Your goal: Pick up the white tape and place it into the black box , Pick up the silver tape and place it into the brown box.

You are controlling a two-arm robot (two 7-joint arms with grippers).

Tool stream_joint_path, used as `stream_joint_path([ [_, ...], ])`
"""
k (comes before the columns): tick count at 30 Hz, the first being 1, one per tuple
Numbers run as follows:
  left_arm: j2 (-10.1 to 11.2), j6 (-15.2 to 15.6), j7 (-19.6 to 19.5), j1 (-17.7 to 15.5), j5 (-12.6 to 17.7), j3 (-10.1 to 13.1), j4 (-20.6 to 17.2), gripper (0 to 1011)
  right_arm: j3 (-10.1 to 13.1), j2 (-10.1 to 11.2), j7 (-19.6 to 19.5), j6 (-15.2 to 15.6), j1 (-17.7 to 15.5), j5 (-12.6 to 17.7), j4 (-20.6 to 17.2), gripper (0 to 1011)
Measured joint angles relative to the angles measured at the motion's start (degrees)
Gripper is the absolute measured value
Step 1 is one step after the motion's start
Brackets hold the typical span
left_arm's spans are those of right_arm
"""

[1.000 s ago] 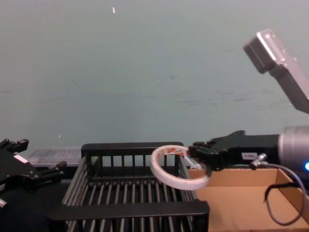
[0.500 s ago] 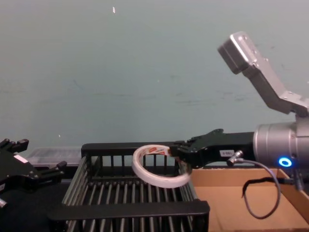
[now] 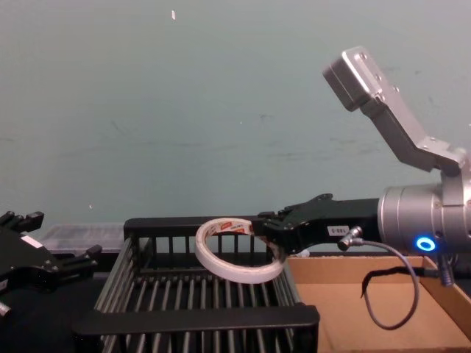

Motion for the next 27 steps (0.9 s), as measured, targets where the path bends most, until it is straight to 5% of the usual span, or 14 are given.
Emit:
stream_joint_path([
  [11, 0.0, 0.0, 0.0, 0.0, 0.0, 0.0, 0.0, 1001, 0.07, 0.1, -0.03, 0.17, -0.14, 0.0, -0.19, 101],
  [27, 0.0, 0.0, 0.0, 0.0, 0.0, 0.0, 0.0, 1001, 0.14, 0.17, -0.11, 0.28, -0.21, 0.03, -0.29, 589],
])
